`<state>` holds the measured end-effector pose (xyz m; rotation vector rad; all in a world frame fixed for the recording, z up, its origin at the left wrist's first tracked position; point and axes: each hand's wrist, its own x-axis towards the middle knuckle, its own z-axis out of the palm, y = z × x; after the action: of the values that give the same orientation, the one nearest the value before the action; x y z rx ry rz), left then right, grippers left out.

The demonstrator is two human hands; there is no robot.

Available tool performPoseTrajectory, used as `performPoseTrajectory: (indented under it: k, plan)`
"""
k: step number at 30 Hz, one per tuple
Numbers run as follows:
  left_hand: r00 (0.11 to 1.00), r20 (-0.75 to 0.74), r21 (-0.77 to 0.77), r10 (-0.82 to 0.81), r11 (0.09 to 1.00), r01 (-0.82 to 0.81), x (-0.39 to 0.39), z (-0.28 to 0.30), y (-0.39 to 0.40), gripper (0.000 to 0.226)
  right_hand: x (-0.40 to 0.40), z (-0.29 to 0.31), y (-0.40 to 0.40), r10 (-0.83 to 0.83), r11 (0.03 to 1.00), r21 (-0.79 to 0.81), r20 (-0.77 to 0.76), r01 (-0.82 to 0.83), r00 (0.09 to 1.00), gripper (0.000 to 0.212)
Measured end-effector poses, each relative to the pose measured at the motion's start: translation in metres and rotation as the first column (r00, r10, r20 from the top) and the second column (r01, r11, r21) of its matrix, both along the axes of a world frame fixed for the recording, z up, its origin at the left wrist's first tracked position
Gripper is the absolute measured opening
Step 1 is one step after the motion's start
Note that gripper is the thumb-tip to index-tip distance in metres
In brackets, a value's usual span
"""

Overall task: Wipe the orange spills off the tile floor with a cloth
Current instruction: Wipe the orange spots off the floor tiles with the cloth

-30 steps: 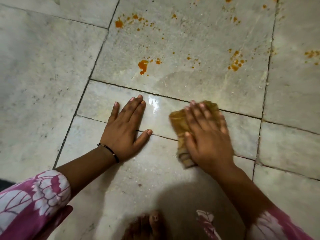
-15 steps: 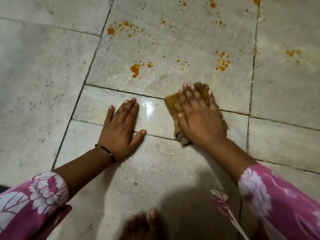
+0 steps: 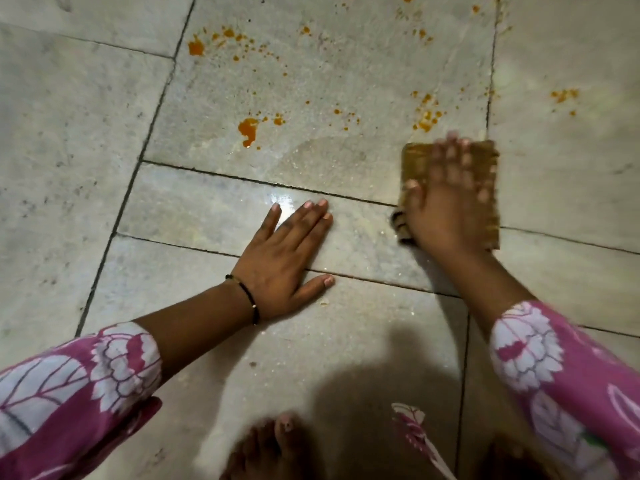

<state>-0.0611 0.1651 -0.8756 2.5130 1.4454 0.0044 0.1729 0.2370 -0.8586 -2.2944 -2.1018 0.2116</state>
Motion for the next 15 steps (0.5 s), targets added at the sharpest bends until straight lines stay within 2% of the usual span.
performPoseTrajectory:
  k: [3,5,8,10,15]
  plan:
    - [1.0,0.007,0.011,0.0,1.0,0.0,0.0,-0.001,0.0,0.078,-0.024,0.001,-0.052,0.237,0.971,-0.026,-0.029,-0.238,0.971,0.075]
    - [1.0,0.01,0.013,0.002,1.0,-0.002,0.0,-0.001,0.001,0.078,-0.016,0.003,-0.093,0.277,0.958,-0.069,-0.045,-0.279,0.96,0.078]
    - [1.0,0.024,0.02,0.008,1.0,-0.009,0.001,-0.001,0.0,0.078,0.023,0.004,-0.126,0.195,0.976,-0.101,-0.006,-0.194,0.981,0.076]
    - [0.999,0.035,0.015,0.018,1.0,-0.019,0.001,-0.001,-0.001,0.077,0.048,0.006,-0.122,0.081,0.992,-0.099,0.001,-0.08,0.997,0.074]
    - [0.999,0.032,0.013,0.021,1.0,-0.022,0.001,-0.001,-0.002,0.077,0.051,0.003,-0.037,-0.222,0.975,-0.027,0.022,0.222,0.975,0.078]
